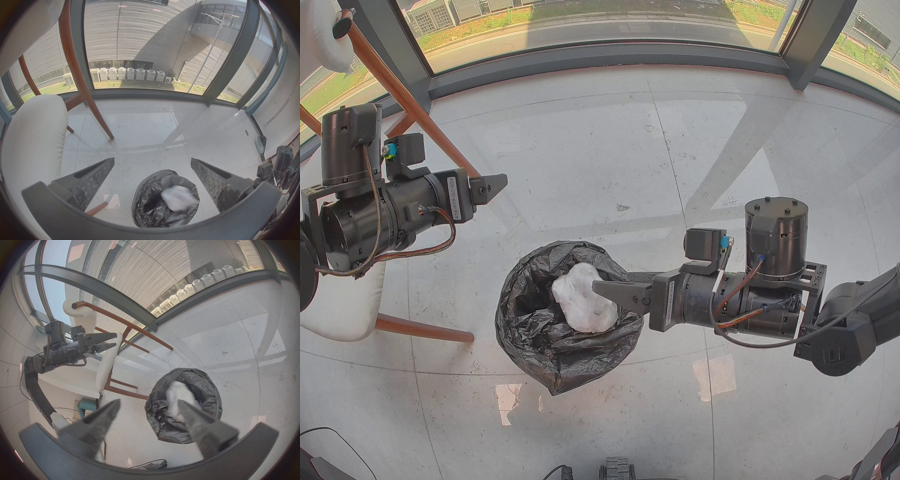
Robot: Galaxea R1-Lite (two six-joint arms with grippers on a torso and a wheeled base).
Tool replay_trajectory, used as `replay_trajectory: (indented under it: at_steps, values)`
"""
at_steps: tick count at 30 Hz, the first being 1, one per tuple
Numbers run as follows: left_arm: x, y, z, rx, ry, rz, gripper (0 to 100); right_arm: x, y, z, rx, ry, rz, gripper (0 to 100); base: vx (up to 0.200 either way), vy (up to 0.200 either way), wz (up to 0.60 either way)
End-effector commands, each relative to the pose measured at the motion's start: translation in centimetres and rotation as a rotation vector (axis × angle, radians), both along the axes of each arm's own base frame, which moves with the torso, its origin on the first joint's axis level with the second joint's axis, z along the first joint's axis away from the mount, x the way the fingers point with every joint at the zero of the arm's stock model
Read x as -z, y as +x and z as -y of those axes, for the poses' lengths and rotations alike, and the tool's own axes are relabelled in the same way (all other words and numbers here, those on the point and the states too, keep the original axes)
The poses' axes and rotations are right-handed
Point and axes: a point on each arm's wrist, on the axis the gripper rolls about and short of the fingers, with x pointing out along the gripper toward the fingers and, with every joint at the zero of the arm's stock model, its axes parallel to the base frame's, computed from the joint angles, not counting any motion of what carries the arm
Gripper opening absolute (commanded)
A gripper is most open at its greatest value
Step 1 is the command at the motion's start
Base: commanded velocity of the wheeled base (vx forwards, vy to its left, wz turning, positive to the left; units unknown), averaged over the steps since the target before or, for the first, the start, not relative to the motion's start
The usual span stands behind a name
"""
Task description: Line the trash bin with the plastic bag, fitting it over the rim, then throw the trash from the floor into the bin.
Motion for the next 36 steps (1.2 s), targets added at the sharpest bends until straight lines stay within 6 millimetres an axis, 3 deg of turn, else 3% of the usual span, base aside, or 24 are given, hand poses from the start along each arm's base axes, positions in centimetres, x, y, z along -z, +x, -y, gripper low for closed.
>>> replay_trajectory:
  at_steps: [1,5,6,10,11,12,14,16,17,18,19,21,22,23,26,29,31,32,34,36]
  values:
    - [-0.2,0.0,0.0,0.007,-0.005,0.015,100,-0.8,0.1,1.4,0.049,0.012,0.018,100,0.000,0.000,0.00]
    - [-1.1,-1.1,0.0,0.089,-0.021,0.072,100,-3.4,-0.2,4.7,0.162,0.054,0.079,100,0.000,0.000,0.00]
    - [-1.1,-1.1,0.0,0.089,-0.021,0.072,100,-3.4,-0.2,4.7,0.162,0.054,0.079,100,0.000,0.000,0.00]
    - [-1.2,-3.8,-0.8,0.170,-0.039,0.140,100,-5.9,-2.1,12.4,0.424,0.090,0.162,100,0.000,0.000,0.00]
    - [-1.2,-4.4,-1.2,0.171,-0.043,0.147,100,-6.2,-2.7,13.9,0.480,0.090,0.178,100,0.000,0.000,0.00]
    - [-1.2,-4.5,-1.2,0.171,-0.044,0.148,100,-6.2,-2.7,14.2,0.491,0.090,0.182,100,0.000,0.000,0.00]
    - [-1.2,-6.9,-2.7,0.159,-0.065,0.170,100,-6.5,-4.9,18.5,0.676,0.090,0.232,100,0.000,0.000,0.00]
    - [-0.9,-8.8,-4.2,0.127,-0.080,0.183,100,-6.4,-7.0,20.7,0.784,0.091,0.265,100,0.000,0.000,0.00]
    - [-0.9,-8.8,-4.2,0.127,-0.080,0.183,100,-6.4,-7.0,20.7,0.784,0.091,0.265,100,0.000,0.000,0.00]
    - [0.0,-11.0,-6.1,0.064,-0.083,0.201,100,-5.7,-10.2,22.4,0.884,0.092,0.294,100,0.000,0.000,0.00]
    - [0.1,-11.3,-6.4,0.055,-0.084,0.202,100,-5.4,-10.6,22.6,0.896,0.090,0.295,100,0.000,0.000,0.00]
    - [1.4,-13.4,-8.0,-0.023,-0.080,0.217,100,-3.2,-14.2,23.4,0.955,0.078,0.308,100,0.000,0.000,0.00]
    - [1.6,-13.7,-8.2,-0.033,-0.078,0.216,100,-2.9,-14.6,23.4,0.959,0.073,0.311,100,0.000,0.000,0.00]
    - [3.3,-15.6,-9.6,-0.129,-0.077,0.224,100,0.0,-17.7,23.7,0.987,0.019,0.340,100,0.000,0.000,0.00]
    - [5.8,-17.5,-10.5,-0.232,-0.114,0.211,100,2.6,-20.5,23.8,1.012,-0.022,0.396,100,0.000,0.000,0.00]
    - [8.5,-19.6,-10.9,-0.288,-0.154,0.201,100,3.9,-22.1,23.7,1.043,-0.047,0.428,100,0.000,0.000,0.00]
    - [12.4,-22.0,-11.1,-0.286,-0.155,0.179,100,5.7,-23.7,23.6,1.066,-0.096,0.387,100,0.000,0.000,0.00]
    - [13.0,-22.3,-11.2,-0.285,-0.155,0.178,100,6.0,-24.0,23.6,1.063,-0.105,0.386,100,0.000,0.000,0.00]
    - [16.0,-24.3,-11.3,-0.277,-0.152,0.176,100,8.2,-25.9,23.3,1.036,-0.177,0.398,100,0.000,0.000,0.00]
    - [18.4,-25.6,-11.4,-0.259,-0.127,0.170,100,9.4,-26.3,23.2,0.997,-0.263,0.348,100,0.000,0.000,0.00]
